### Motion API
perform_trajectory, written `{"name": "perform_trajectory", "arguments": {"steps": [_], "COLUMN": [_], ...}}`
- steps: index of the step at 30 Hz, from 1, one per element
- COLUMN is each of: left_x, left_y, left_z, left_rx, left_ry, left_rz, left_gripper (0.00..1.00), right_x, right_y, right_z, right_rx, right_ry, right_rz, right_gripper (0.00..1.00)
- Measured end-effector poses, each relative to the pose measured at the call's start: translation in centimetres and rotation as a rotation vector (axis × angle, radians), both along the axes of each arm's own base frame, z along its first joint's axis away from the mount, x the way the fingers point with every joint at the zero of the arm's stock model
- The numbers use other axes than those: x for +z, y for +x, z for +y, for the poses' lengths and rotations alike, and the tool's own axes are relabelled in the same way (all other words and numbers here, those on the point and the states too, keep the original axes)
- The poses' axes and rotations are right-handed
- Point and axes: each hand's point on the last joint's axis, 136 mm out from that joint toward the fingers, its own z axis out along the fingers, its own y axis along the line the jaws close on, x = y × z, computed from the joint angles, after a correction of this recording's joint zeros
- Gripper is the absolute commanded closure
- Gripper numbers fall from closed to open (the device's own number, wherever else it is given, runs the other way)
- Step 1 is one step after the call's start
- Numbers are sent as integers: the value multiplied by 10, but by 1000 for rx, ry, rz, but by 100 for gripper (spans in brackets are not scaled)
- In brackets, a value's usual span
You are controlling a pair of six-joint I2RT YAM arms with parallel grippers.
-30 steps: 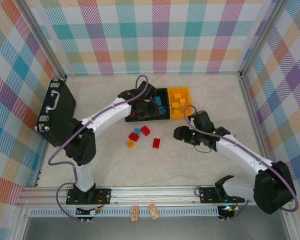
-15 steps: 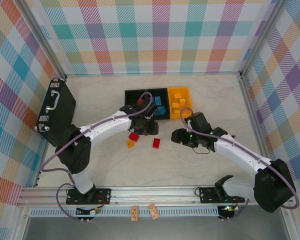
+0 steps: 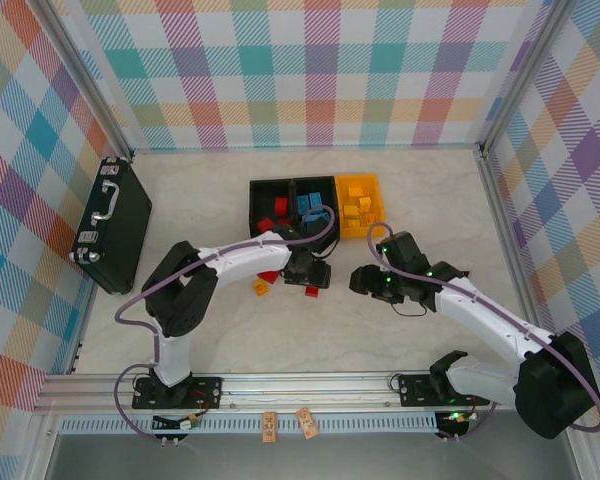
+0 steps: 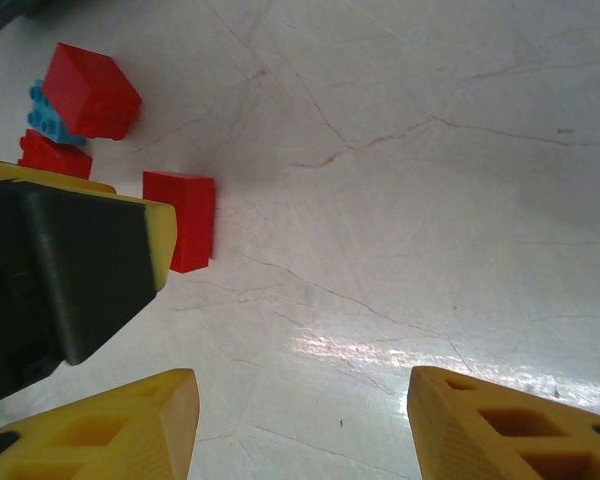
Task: Sort the legos into containers by color
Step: Pick up the lego from the center of the table.
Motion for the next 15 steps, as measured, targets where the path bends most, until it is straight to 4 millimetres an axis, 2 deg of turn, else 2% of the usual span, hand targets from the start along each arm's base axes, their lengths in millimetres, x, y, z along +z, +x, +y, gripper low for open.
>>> {"name": "perform_trajectory", "arguments": {"steps": [6,11,15], "left_x": [-12,-15,-14], "left_y": [3,5,6], "left_z": [-2,-7,-9], "left_rx": [-3,-8,-11], "left_ry": [37,46,47], "left_rz": [-3,-11,-19], "left_gripper": [48,65,68], "right_x": [-2,-5,-5], "right_y": [-1,-2,-2], "right_z": [-1,-3,-3], "right_rx": [-5,-7,-7], "right_ry": [-4,-10,-10], "right_rz": [3,9,9], "right_gripper": [42,42,42]}}
